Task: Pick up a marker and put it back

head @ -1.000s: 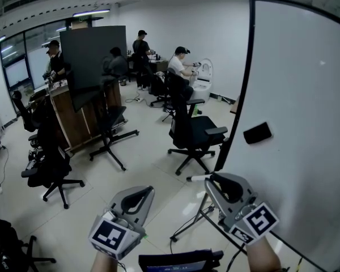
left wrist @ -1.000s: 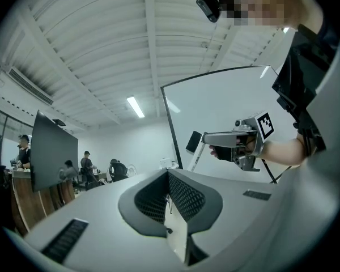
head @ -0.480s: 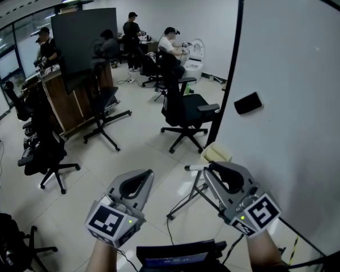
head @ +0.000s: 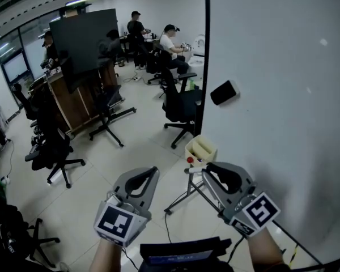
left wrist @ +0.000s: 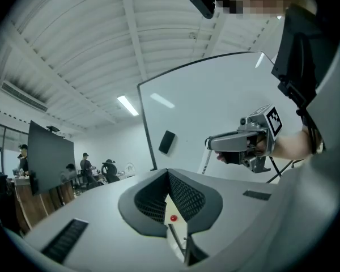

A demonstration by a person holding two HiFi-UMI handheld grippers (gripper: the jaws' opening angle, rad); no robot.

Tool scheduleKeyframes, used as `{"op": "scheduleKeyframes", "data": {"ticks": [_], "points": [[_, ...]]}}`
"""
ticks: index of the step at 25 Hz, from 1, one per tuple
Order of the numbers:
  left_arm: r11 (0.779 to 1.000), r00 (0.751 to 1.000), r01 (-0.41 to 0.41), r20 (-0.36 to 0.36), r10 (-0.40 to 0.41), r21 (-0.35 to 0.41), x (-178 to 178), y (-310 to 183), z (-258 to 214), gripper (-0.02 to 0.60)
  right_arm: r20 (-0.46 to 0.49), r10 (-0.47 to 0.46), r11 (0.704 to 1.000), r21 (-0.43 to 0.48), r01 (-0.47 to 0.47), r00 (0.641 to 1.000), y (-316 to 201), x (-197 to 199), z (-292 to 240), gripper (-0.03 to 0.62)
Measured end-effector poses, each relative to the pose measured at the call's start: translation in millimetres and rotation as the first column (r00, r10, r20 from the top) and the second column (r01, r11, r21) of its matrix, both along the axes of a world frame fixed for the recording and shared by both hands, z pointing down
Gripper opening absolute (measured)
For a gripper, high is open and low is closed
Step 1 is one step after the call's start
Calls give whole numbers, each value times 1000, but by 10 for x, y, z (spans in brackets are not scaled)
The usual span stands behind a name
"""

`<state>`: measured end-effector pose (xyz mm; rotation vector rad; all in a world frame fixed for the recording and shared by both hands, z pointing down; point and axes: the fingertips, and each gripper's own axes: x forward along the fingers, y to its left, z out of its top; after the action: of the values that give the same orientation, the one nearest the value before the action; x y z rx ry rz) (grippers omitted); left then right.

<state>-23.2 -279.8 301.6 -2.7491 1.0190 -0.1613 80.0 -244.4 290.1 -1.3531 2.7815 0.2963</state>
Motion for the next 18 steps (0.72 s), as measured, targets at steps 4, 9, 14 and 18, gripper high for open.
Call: {"op": "scheduleKeyframes", "data": {"ticks": [4,9,14,18], "points": [[999,999,37,0,-37,-31,303,191,123,-5,0,-46,999,-14,46,999,199,336,58,78],[989,991,135,20,-134,-51,490,550,124,-5,41,-136,991,6,136,990,429,615,45,78],[968,973,232,41,-229,-93,468,910,185,-5,75,-251,965,-51,256,965,611,646,183,78],[951,957,291,46,-288,-106,402,1059,177,-5,73,-313,947,-47,317,947,657,555,232,78]]}}
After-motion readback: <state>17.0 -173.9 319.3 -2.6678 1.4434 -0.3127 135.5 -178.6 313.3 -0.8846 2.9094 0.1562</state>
